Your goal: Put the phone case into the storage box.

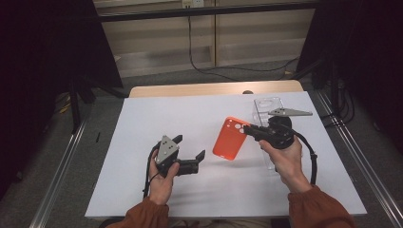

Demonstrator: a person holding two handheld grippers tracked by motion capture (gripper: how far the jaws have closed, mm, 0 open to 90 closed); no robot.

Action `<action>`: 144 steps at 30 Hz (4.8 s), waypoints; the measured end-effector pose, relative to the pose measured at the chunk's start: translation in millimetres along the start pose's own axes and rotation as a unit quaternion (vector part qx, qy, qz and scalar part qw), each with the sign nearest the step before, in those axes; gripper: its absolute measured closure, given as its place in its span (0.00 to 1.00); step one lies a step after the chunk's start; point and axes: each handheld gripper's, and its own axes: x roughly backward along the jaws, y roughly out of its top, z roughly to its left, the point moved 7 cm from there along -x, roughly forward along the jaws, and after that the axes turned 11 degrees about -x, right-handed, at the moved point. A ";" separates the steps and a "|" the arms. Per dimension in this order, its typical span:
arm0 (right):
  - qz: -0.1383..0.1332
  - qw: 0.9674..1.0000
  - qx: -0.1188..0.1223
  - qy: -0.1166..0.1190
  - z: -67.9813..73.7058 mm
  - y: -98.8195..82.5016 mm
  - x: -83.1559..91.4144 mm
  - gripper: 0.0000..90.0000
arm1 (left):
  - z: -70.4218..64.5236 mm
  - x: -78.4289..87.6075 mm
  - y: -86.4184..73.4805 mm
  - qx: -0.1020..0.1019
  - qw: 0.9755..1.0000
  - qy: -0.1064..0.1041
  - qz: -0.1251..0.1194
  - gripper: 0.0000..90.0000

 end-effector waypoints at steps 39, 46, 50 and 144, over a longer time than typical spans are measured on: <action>-0.056 0.998 0.019 -0.019 -21.7 35.7 26.2 0.91 | 40.5 66.6 -19.6 0.011 0.998 0.047 -0.039 0.04; -0.059 0.998 0.019 -0.021 -26.7 42.6 29.3 0.91 | 51.6 78.4 -27.7 0.034 0.997 0.064 -0.036 0.05; -0.066 0.997 0.023 -0.024 -29.4 49.4 32.6 0.91 | 50.8 84.5 -30.8 0.027 0.997 0.061 -0.030 0.04; -0.087 0.978 0.113 -0.151 -161.1 113.9 -9.2 0.91 | 64.0 93.4 -46.7 0.040 0.995 0.090 -0.017 0.04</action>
